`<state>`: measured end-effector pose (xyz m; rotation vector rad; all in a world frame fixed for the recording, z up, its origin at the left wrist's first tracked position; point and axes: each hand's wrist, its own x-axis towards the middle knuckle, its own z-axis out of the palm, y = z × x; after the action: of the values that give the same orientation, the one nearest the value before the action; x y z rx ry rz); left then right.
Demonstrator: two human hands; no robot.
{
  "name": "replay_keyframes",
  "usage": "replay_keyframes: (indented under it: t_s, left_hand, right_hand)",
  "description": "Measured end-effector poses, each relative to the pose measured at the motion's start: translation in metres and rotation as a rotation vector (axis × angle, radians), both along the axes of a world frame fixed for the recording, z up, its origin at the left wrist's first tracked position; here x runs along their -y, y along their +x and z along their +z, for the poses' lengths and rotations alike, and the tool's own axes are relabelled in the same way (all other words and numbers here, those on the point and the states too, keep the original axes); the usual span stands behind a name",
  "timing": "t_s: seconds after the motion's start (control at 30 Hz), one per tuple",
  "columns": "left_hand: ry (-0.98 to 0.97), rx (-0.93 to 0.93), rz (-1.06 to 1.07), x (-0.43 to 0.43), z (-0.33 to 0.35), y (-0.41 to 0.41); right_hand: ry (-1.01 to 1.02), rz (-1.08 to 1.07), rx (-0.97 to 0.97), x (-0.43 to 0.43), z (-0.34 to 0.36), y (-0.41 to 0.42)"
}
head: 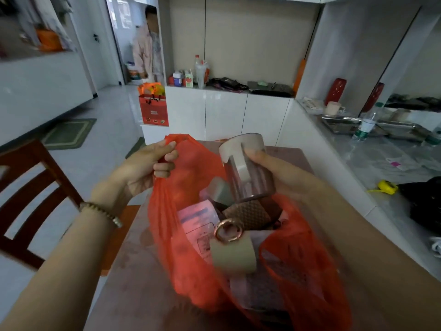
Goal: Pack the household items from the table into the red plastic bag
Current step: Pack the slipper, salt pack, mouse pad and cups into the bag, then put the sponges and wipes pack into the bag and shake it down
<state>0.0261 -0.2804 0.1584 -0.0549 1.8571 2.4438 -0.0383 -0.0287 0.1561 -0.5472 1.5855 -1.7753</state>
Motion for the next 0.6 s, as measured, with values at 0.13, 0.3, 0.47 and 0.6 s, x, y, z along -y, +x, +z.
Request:
replay_keyframes:
  t_s: [0.13, 0.3, 0.47, 0.6]
  left_hand:
    - [0.174, 0.031, -0.006, 0.010, -0.007, -0.009]
    - [0.111, 0.045, -0.028, 0.027, -0.017, -0.017]
    - [0.018, 0.096, -0.043, 0.050, -0.031, -0.033]
    - [-0.345, 0.236, -0.027, 0.075, -0.038, -0.060]
  right_hand:
    - [0.508, -0.069, -0.297, 0.047, -0.029, 0.004]
    - [0.464, -0.123, -0.334, 0.044, -0.031, -0.006]
    - [0.190, -0.168, -0.237, 0.016, -0.017, -0.047]
    - [0.177, -0.238, -0.187, 0.015, -0.026, -0.097]
